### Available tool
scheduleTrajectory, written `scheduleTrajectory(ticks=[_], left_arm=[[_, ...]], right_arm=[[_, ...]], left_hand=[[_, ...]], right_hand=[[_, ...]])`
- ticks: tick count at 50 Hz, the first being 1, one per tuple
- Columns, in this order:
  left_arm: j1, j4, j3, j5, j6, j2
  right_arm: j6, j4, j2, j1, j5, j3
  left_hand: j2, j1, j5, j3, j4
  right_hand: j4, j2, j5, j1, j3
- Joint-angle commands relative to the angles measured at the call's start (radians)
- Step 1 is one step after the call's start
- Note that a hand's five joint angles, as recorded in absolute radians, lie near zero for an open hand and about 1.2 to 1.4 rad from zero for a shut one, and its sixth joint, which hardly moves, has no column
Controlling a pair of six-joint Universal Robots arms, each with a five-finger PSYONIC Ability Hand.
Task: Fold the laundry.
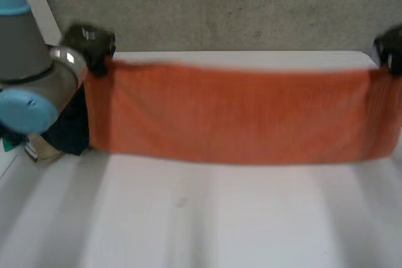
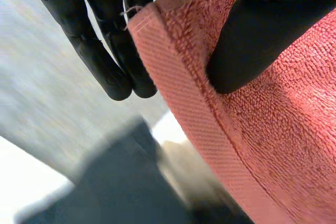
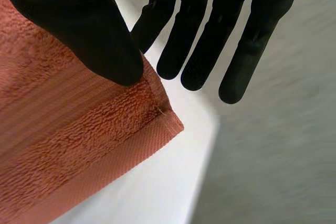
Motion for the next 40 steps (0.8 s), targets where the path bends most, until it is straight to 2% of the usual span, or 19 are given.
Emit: scheduleTrajectory(ticks=[1, 2, 6, 11, 18, 27, 33, 37, 40], left_arm=[[0.011, 0.415, 0.173, -0.018, -0.189, 0.015], [0.014, 0.536, 0.154, -0.039, -0.223, 0.031], [0.025, 0.715, 0.115, -0.064, -0.242, 0.05], [0.029, 0.681, 0.066, -0.05, -0.254, 0.041], [0.042, 0.655, -0.115, -0.047, -0.292, 0.03], [0.008, 0.701, -0.394, 0.048, -0.266, -0.042], [-0.006, 0.648, -0.555, 0.066, -0.171, -0.013], [-0.012, 0.53, -0.681, 0.062, -0.089, 0.08], [-0.01, 0.383, -0.779, 0.062, -0.041, 0.188]], right_arm=[[0.285, -0.484, -0.024, 0.006, 0.076, -0.108], [0.34, -0.611, -0.052, 0.003, 0.101, -0.079], [0.357, -0.798, -0.098, -0.001, 0.123, 0.001], [0.348, -0.76, -0.112, 0.012, 0.081, 0.064], [0.334, -0.672, -0.095, 0.038, 0.037, 0.169], [0.203, -0.544, 0.002, 0.021, -0.035, 0.346], [0.096, -0.424, 0.008, -0.024, -0.051, 0.458], [0.02, -0.294, -0.043, -0.082, -0.072, 0.526], [-0.086, -0.124, -0.115, -0.143, -0.091, 0.564]], left_hand=[[0.198, 0.226, 0.239, 0.206, 0.2], [0.198, 0.226, 0.239, 0.206, 0.2], [0.198, 0.226, 0.239, 0.206, 0.2], [0.198, 0.226, 0.239, 0.206, 0.2], [0.198, 0.226, 0.239, 0.206, 0.2], [0.198, 0.226, 0.239, 0.206, 0.2], [0.198, 0.226, 0.239, 0.206, 0.2], [0.198, 0.226, 0.239, 0.206, 0.2], [0.198, 0.226, 0.239, 0.206, 0.2]], right_hand=[[0.198, 0.215, 0.201, 0.256, 0.205], [0.198, 0.215, 0.201, 0.256, 0.205], [0.198, 0.215, 0.201, 0.256, 0.205], [0.198, 0.215, 0.201, 0.256, 0.205], [0.198, 0.215, 0.201, 0.256, 0.205], [0.198, 0.215, 0.201, 0.256, 0.205], [0.198, 0.215, 0.201, 0.256, 0.205], [0.198, 0.215, 0.201, 0.256, 0.205], [0.198, 0.215, 0.201, 0.256, 0.205]])
